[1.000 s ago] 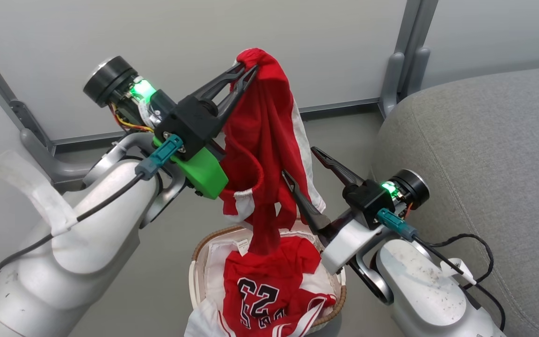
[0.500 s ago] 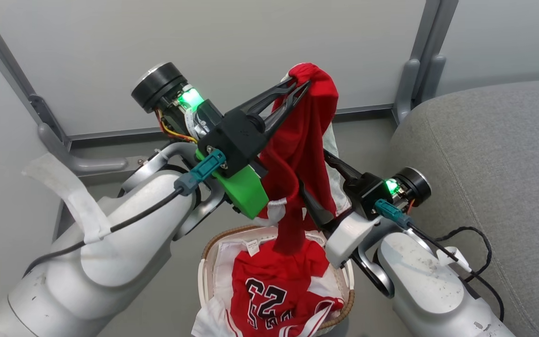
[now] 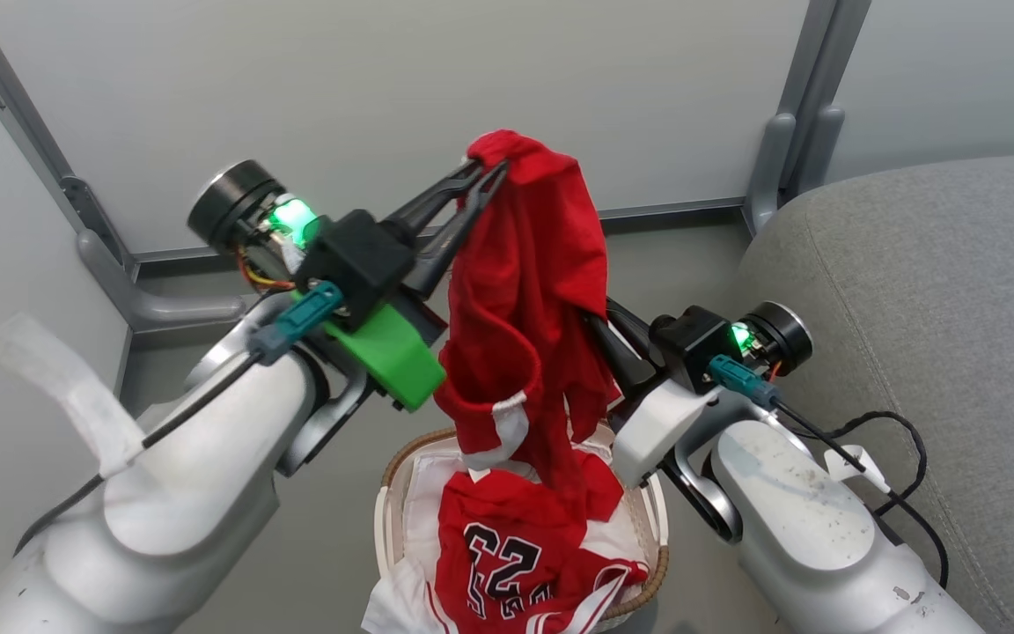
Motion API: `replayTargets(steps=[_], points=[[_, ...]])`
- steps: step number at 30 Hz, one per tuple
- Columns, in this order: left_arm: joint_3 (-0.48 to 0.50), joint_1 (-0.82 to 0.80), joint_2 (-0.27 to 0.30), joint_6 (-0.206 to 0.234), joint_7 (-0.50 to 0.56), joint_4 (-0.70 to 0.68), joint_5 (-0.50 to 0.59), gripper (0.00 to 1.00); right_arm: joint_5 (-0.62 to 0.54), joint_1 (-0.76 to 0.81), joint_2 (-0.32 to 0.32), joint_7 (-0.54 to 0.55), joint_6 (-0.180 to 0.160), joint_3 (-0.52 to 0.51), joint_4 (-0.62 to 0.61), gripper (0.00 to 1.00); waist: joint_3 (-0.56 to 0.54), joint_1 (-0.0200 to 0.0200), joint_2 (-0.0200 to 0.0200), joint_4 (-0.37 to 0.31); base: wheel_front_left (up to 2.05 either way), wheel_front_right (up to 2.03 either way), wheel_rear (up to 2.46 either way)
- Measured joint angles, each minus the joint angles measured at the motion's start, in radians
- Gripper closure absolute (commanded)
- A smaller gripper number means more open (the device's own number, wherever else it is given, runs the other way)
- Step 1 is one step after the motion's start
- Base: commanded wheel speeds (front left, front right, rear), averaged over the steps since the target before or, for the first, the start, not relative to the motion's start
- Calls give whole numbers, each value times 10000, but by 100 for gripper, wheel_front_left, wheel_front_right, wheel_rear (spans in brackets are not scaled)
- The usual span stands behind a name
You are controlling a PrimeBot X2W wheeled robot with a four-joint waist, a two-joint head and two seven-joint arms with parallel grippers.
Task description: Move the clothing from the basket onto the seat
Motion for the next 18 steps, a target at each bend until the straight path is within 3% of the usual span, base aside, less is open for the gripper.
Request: replayTargets(steps=[1,2,3,4,12,18], points=[[130,144,86,88,-113,81,-96,91,15,12,0,0,2,-56,-15,100,4,0,0,-26,0,0,0],[261,296,165,173,-259,173,-192,62,59,24,0,0,0,-142,-46,100,9,0,0,-53,0,0,0],[366,449,217,244,-431,224,-263,26,71,24,-4,0,0,-194,-77,100,13,0,0,-78,0,0,0],[508,667,242,357,-658,276,-397,0,69,25,-6,0,0,-265,-105,100,16,0,0,-109,0,0,0],[1024,2570,117,941,-1509,763,-1371,0,-125,71,-4,0,0,-1087,-297,100,-5,-1,0,-256,0,0,0],[1183,3883,-263,1035,-1733,1091,-1620,0,-614,184,6,0,2,-1712,-431,100,13,0,0,-323,0,0,0]])
